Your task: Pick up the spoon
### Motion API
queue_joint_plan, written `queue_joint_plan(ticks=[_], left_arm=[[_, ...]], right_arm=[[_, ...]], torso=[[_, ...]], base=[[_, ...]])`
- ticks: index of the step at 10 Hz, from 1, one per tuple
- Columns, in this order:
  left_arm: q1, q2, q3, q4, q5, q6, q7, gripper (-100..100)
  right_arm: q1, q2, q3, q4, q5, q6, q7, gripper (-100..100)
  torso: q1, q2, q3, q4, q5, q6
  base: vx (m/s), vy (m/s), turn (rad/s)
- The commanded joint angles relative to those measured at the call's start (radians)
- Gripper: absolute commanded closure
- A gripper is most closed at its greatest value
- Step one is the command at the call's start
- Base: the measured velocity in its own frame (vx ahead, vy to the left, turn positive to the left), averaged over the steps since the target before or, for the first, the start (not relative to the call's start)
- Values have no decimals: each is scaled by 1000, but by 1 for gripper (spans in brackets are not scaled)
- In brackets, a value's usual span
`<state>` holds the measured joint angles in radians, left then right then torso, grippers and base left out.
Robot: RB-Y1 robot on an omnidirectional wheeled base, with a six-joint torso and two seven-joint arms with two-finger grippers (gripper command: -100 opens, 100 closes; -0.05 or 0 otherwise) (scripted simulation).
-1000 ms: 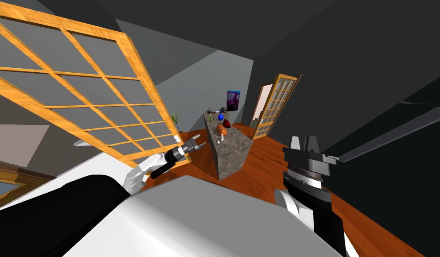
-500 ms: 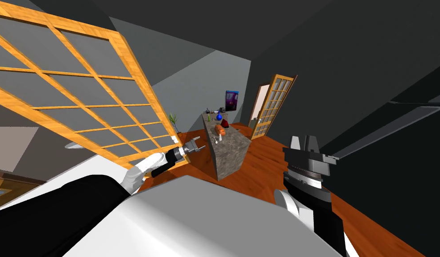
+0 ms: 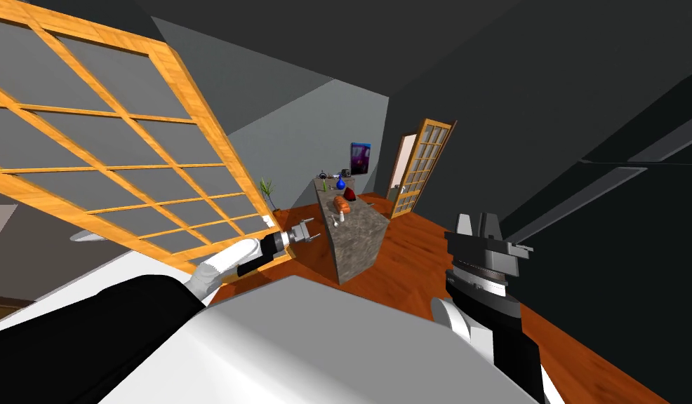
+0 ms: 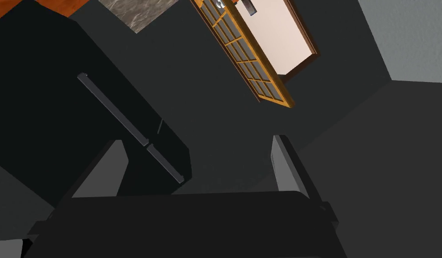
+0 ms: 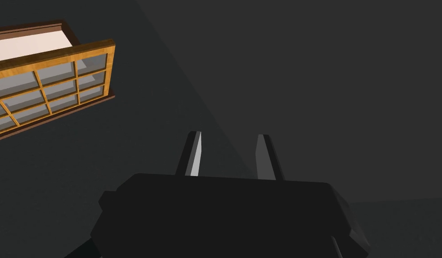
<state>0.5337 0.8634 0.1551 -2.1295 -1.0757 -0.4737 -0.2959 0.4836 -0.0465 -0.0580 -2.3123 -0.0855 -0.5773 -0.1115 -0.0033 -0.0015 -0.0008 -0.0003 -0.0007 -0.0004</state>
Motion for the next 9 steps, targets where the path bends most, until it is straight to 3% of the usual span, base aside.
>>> queue_joint_plan(ticks=[1, 3, 4, 5, 6, 7, 8, 9], left_arm=[[9, 50, -13, 30, -50, 7, -33, -100], [9, 59, -13, 30, -98, 7, -33, -100], [15, 107, -25, 59, -137, 15, -58, -100], [15, 112, -25, 59, -162, 15, -58, -100], [21, 156, -39, 88, -194, 23, -82, -100], [21, 164, -39, 88, -242, 23, -82, -100], [21, 164, -39, 88, -242, 23, -82, -100], [27, 215, -55, 119, -286, 31, -106, -100]], right_arm=[[0, 0, 0, 0, 0, 0, 0, 0], [0, 0, 0, 0, 0, 0, 0, 0], [0, 0, 0, 0, 0, 0, 0, 0], [0, 0, 0, 0, 0, 0, 0, 0], [0, 0, 0, 0, 0, 0, 0, 0], [0, 0, 0, 0, 0, 0, 0, 0], [0, 0, 0, 0, 0, 0, 0, 0], [0, 0, 0, 0, 0, 0, 0, 0]], torso=[[0, 0, 0, 0, 0, 0], [0, -1, -1, 0, 0, 0], [1, 1, 0, 0, 0, 0], [0, 0, 0, 0, 0, 0], [0, 0, 0, 0, 0, 0], [-2, -1, 0, 0, 0, 0], [-1, 0, 0, 0, 0, 0], [1, 0, 0, 0, 0, 0]], base=[[46, -62, -110], [20, -44, -26], [20, -60, -128], [27, -58, -69], [31, -82, -119], [29, -69, -67], [24, -26, 7], [49, -53, -139]])
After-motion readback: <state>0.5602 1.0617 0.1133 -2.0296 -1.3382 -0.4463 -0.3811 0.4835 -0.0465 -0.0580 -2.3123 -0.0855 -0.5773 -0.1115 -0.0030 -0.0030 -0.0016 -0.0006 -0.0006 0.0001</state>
